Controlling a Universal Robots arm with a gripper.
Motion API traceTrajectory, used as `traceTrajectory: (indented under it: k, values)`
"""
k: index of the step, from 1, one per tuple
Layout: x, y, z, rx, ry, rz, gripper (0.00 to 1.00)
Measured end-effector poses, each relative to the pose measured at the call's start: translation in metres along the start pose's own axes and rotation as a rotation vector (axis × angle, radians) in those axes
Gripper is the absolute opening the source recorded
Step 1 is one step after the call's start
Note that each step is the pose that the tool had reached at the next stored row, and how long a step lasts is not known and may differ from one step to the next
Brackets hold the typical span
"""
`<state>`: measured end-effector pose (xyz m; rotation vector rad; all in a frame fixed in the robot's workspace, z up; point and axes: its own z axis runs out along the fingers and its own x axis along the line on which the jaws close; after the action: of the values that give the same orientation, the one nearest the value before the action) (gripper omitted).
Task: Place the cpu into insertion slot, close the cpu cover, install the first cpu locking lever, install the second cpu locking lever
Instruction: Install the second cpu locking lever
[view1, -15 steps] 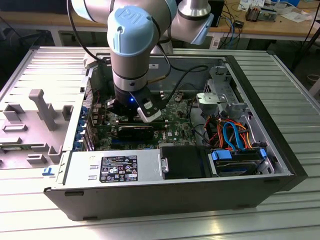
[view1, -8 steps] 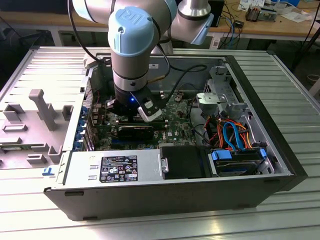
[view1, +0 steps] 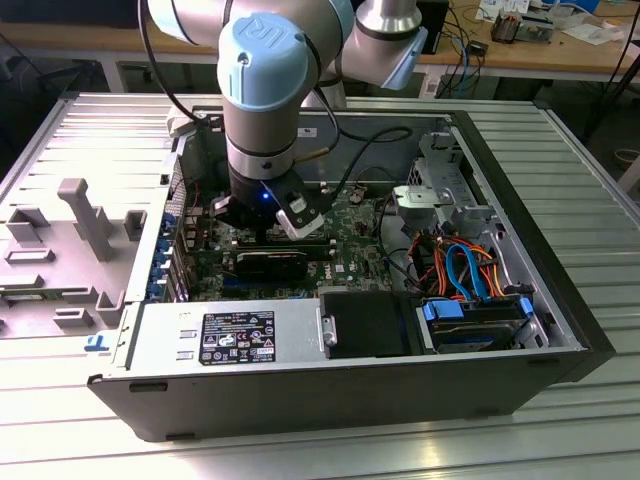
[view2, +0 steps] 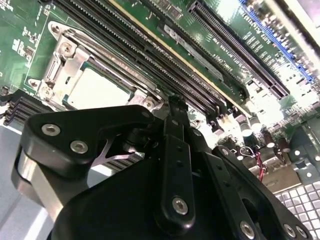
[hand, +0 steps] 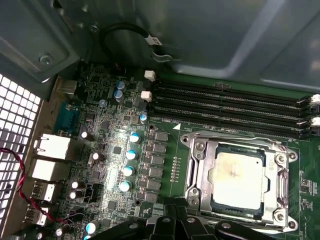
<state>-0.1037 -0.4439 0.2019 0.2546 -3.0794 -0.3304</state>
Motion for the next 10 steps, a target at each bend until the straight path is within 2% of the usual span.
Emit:
traceTrajectory:
  k: [10]
  values:
    - [-0.0001, -0.0002, 0.0034, -0.0022, 0.0010, -0.007, 0.11]
